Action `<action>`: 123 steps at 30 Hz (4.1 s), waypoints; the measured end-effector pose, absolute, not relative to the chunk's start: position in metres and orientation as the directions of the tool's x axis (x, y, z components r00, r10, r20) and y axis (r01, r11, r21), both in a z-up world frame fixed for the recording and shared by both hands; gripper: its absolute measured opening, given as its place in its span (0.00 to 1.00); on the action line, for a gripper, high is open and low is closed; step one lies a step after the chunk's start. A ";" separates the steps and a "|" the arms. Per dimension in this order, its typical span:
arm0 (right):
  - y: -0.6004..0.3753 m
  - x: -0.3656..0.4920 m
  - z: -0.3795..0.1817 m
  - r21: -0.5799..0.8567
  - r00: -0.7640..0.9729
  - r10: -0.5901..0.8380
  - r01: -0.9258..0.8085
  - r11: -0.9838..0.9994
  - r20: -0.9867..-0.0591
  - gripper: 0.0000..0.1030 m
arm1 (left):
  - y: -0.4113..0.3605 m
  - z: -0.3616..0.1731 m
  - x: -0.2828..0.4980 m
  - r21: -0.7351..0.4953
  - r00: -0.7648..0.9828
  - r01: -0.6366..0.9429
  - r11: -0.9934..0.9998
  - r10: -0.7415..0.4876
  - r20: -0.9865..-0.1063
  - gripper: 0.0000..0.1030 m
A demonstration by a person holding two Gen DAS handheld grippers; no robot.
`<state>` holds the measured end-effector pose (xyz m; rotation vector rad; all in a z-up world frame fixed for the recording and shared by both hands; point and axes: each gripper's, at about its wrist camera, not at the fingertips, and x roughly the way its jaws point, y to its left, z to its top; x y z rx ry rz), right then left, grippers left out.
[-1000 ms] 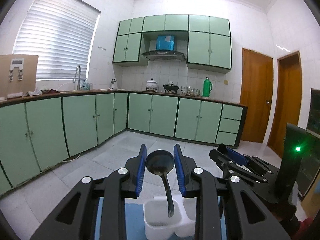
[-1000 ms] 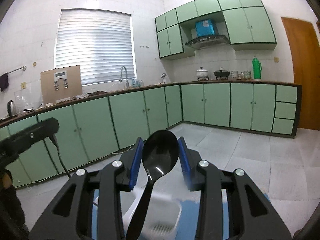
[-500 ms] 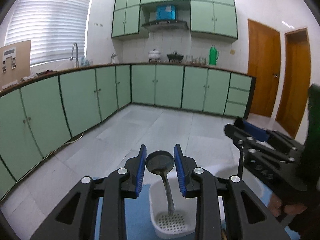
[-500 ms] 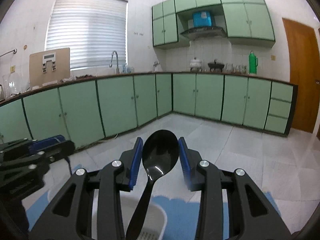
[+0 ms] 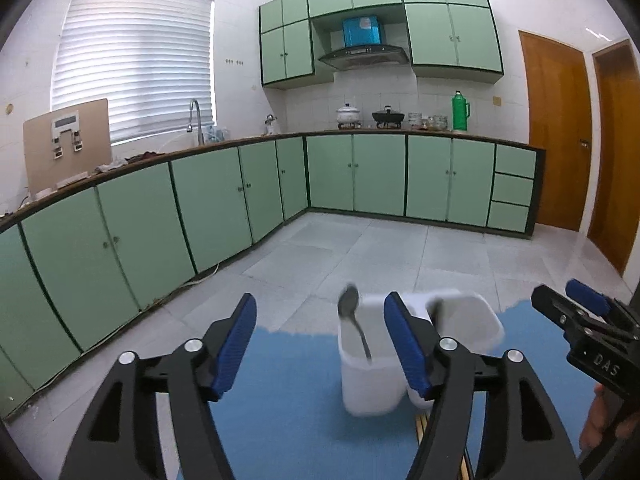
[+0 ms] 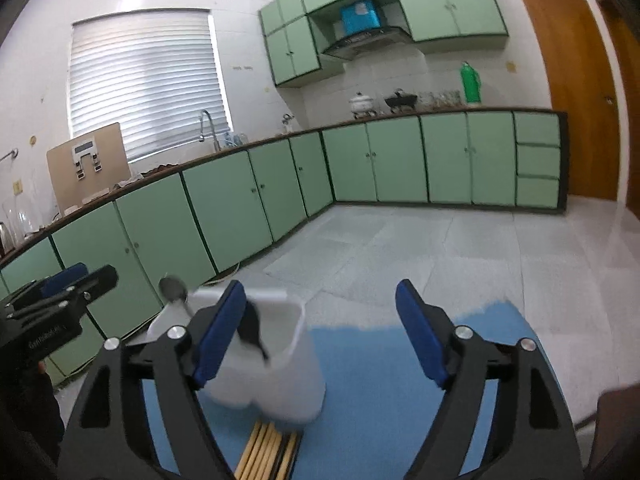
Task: Organize utensils
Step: 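Lower both spoons into the white holder and open both tools, then withdraw both tools from the holder back over the chopsticks, then grasp a black chopstick with the right tool while the left tool grasps a wooden chopstick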
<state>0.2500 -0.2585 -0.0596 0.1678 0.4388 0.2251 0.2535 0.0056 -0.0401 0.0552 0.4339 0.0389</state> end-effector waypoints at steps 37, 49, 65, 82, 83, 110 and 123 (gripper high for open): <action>-0.238 0.055 -0.057 0.156 0.819 0.252 -0.199 0.967 -0.516 0.80 | 0.014 0.013 0.060 0.050 0.944 -0.068 0.996 0.081 -0.319 0.67; -0.231 0.044 -0.067 0.146 0.801 0.255 -0.209 0.967 -0.542 0.80 | 0.010 0.011 0.051 0.071 0.932 -0.077 0.995 0.097 -0.351 0.67; -0.228 0.049 -0.084 0.135 0.765 0.242 -0.201 0.970 -0.597 0.80 | 0.014 -0.008 0.059 0.062 0.908 -0.067 0.996 0.087 -0.409 0.68; -0.207 0.070 -0.169 0.091 0.582 0.208 -0.224 0.970 -0.786 0.57 | 0.025 -0.141 0.106 0.071 0.703 -0.024 0.997 0.068 -0.708 0.68; -0.207 0.072 -0.170 0.088 0.581 0.204 -0.222 0.971 -0.788 0.57 | 0.025 -0.143 0.107 0.071 0.699 -0.024 0.997 0.068 -0.712 0.68; -0.199 0.075 -0.176 0.048 0.581 0.193 -0.255 0.966 -0.790 0.34 | 0.007 -0.178 0.114 0.071 0.625 0.056 0.996 0.020 -0.780 0.72; -0.227 0.083 -0.176 0.091 0.578 0.212 -0.231 0.969 -0.788 0.06 | -0.018 -0.193 0.122 0.026 0.589 0.094 0.995 -0.035 -0.807 0.72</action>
